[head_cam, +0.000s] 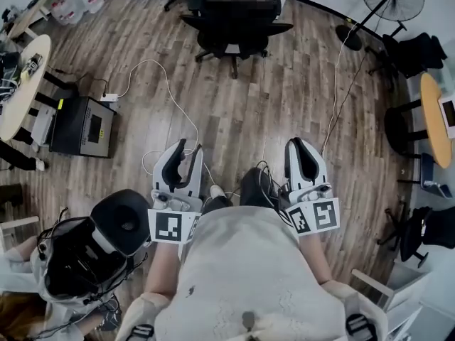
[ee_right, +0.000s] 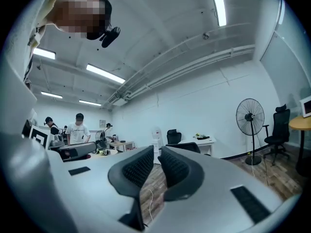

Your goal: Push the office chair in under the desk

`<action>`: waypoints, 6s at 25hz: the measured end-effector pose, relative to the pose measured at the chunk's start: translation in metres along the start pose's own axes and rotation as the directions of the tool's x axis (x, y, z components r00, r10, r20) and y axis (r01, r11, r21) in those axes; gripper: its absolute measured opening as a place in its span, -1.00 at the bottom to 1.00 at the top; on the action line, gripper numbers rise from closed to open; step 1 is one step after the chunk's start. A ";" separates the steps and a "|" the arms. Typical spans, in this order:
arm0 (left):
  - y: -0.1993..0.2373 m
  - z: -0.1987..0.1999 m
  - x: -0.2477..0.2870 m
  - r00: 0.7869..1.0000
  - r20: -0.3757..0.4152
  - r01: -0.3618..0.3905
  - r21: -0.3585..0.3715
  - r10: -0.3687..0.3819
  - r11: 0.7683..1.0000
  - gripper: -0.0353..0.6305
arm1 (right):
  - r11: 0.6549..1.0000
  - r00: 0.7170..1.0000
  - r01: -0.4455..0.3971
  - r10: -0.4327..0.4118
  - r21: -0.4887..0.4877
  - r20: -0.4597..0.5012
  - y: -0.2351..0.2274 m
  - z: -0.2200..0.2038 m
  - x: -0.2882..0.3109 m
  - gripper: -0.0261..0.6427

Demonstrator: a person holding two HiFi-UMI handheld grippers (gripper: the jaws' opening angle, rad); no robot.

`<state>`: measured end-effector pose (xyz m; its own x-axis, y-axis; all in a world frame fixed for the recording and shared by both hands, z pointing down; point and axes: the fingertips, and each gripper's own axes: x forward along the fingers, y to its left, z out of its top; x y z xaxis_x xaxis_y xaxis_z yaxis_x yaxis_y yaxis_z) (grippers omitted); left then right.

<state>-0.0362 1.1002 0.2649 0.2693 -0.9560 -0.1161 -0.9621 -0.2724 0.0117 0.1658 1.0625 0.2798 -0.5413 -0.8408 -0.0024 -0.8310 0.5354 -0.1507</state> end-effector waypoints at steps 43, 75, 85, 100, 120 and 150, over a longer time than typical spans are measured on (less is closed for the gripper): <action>0.069 -0.045 0.267 0.992 -0.102 -0.071 0.044 0.075 0.996 -0.40 | 0.993 0.994 -0.098 0.101 0.060 -0.047 -0.155 0.006 0.252 -0.52; 0.053 -0.079 0.436 0.980 -0.102 -0.169 0.003 0.169 0.986 -0.40 | 0.995 0.992 -0.098 0.100 0.037 -0.080 -0.322 0.016 0.342 -0.44; 0.103 -0.089 0.503 0.984 -0.115 -0.138 0.005 0.138 0.990 -0.40 | 0.999 0.992 -0.043 0.045 0.017 -0.117 -0.339 0.013 0.406 -0.43; 0.218 -0.137 0.607 0.975 -0.186 -0.125 0.011 0.125 0.992 -0.40 | 0.999 0.978 0.037 -0.041 -0.022 -0.204 -0.363 -0.017 0.545 -0.41; 0.308 -0.219 0.701 0.955 -0.296 -0.013 0.029 0.021 0.999 -0.36 | 0.988 0.920 0.104 -0.138 -0.112 -0.366 -0.398 -0.084 0.667 -0.37; 0.361 -0.321 0.770 0.915 -0.404 0.086 0.162 -0.014 0.983 -0.11 | 0.956 0.891 0.144 -0.238 -0.257 -0.387 -0.450 -0.165 0.761 -0.20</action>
<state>-0.1619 0.2306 0.4985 0.2767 -0.9147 0.2947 -0.9296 -0.3325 -0.1592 0.1061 0.1948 0.5091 -0.3338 -0.8455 0.4168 -0.9050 0.4112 0.1095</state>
